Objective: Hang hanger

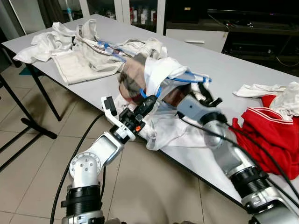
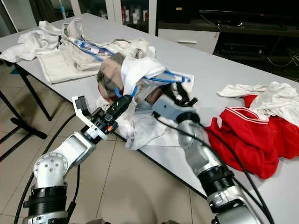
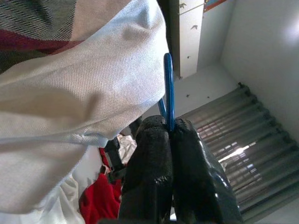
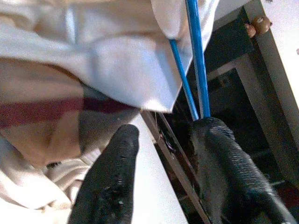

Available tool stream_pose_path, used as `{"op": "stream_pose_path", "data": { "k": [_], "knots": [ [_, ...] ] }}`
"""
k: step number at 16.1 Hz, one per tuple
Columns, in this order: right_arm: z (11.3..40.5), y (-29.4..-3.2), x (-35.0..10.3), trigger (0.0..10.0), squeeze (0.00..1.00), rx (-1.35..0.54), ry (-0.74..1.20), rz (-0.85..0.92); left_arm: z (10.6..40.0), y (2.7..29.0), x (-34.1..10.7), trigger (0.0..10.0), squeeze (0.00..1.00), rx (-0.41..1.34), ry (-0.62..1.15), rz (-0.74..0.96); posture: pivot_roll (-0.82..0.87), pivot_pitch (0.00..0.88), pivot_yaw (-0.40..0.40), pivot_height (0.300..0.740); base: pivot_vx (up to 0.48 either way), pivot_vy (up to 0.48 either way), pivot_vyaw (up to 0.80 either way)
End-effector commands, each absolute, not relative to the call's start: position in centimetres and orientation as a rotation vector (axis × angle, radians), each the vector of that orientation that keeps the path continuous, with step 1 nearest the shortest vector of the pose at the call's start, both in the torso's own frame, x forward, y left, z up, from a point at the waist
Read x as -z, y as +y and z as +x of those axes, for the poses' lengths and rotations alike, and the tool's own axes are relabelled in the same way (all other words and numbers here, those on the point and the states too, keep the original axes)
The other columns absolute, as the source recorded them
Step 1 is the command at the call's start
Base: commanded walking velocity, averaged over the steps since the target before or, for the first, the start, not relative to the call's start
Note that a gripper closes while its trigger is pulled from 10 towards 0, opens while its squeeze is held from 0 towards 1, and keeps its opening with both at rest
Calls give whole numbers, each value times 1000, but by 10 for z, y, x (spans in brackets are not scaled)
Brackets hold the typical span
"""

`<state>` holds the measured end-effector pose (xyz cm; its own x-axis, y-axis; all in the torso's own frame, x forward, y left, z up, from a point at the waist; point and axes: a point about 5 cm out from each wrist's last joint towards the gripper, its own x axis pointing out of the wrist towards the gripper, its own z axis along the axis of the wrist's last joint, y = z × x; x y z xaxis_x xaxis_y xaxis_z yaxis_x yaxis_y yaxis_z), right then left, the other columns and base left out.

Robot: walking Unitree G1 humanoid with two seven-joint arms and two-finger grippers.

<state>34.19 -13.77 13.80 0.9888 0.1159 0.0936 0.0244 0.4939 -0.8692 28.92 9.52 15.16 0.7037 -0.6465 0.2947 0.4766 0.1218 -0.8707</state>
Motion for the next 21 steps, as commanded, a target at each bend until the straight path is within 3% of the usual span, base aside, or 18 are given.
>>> {"op": "stream_pose_path", "data": {
  "k": [1, 3, 4, 5, 7, 10, 18, 20, 21],
  "knots": [
    [344, -147, -141, 10000, 1000, -21, -122, -1065, 287, 92, -159, 0, 0, 879, 157, -1187, 24, 9, 10, 723, 0, 0, 0],
    [342, -153, -145, 10000, 1000, 9, -119, -1078, 288, 92, -157, 0, 0, 875, 162, -1177, 19, 6, 9, 723, 0, 0, 0],
    [342, -153, -145, 10000, 890, 8, -120, -1090, 288, 92, -158, 0, 0, 881, 161, -1177, 14, 6, 11, 723, 0, 0, 0],
    [341, -153, -144, 10000, 592, 4, -119, -1110, 289, 91, -159, 0, 0, 889, 160, -1176, 10, 5, 12, 723, 0, 0, 0],
    [341, -154, -147, 10000, 576, 8, -123, -1128, 289, 88, -158, 0, 0, 893, 170, -1167, 7, 3, 13, 723, 0, 0, 0],
    [333, -157, -140, 10000, 388, 8, -92, -1134, 291, 89, -158, 0, 0, 876, 164, -1162, 8, 3, 12, 723, 0, 0, 0],
    [316, -165, -133, 10000, 369, 90, -29, -1048, 292, 89, -157, 0, 0, 873, 175, -1150, 2, 0, 23, 723, 0, 0, 0],
    [312, -170, -127, 10000, 310, 98, 13, -1042, 293, 90, -157, 0, 0, 865, 172, -1147, 2, 0, 23, 723, 0, 0, 0],
    [308, -172, -122, 10000, 137, 101, 45, -1029, 294, 90, -157, 0, 0, 858, 170, -1144, 1, 2, 22, 723, 0, 0, 0]
  ]
}}
